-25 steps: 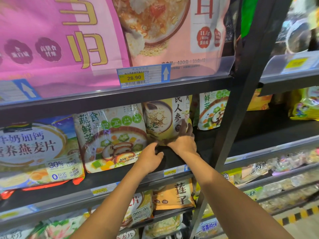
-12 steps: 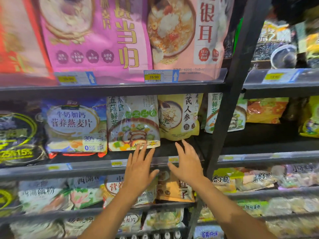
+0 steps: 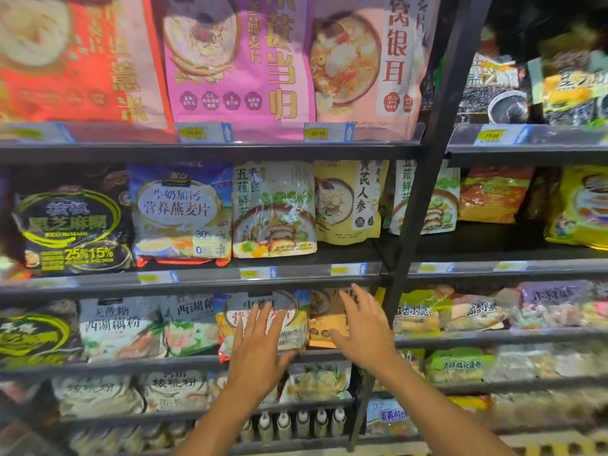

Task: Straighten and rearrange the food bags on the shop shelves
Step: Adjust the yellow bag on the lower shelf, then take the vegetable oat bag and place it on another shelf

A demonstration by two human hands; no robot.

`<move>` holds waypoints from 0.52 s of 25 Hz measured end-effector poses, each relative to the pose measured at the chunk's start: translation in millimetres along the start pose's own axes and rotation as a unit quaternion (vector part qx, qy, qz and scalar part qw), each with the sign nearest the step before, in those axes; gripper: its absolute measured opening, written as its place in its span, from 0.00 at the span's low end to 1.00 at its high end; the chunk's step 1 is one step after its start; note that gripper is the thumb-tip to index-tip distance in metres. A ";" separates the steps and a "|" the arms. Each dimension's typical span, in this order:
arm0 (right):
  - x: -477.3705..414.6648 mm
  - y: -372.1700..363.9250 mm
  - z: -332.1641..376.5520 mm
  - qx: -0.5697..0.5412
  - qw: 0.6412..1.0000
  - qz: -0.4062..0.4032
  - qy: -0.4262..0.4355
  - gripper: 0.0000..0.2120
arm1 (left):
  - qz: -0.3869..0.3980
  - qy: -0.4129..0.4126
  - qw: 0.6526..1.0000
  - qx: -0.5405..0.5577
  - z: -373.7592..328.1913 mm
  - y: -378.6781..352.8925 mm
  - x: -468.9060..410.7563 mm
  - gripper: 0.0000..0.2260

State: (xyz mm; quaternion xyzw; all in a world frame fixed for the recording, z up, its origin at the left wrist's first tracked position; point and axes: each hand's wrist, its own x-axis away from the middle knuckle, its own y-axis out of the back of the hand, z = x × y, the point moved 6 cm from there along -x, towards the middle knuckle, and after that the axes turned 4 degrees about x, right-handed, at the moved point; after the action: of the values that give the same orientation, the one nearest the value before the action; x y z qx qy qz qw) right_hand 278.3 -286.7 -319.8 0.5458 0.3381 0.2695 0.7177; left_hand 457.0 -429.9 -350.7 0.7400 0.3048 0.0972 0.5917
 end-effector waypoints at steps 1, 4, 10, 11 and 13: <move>14.2 -1.6 3.4 0.006 1.000 0.003 0.001 0.40 | 0.000 -0.001 1.000 0.006 1.2 0.7 14.2 0.37; 58.0 -0.8 9.3 0.010 1.000 0.009 -0.007 0.40 | -0.009 -0.012 1.000 0.016 -6.1 3.8 50.5 0.37; 128.6 21.7 -14.1 0.035 0.998 0.001 -0.047 0.40 | 0.027 -0.050 0.998 0.009 -52.9 -0.9 86.5 0.37; 136.0 28.8 -23.9 0.036 0.998 -0.006 -0.057 0.40 | 0.030 -0.059 0.998 0.017 -64.9 -1.5 86.6 0.37; 149.3 43.9 -46.4 0.038 0.996 -0.024 -0.072 0.39 | 0.030 -0.084 0.995 0.038 -91.4 -3.0 82.4 0.37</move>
State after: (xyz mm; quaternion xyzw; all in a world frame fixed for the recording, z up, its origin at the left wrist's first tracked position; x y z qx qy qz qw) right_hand 334.8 -134.6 -314.0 0.5825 0.3081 0.1994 0.7253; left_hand 475.4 -308.3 -345.7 0.7763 0.2348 0.0411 0.5836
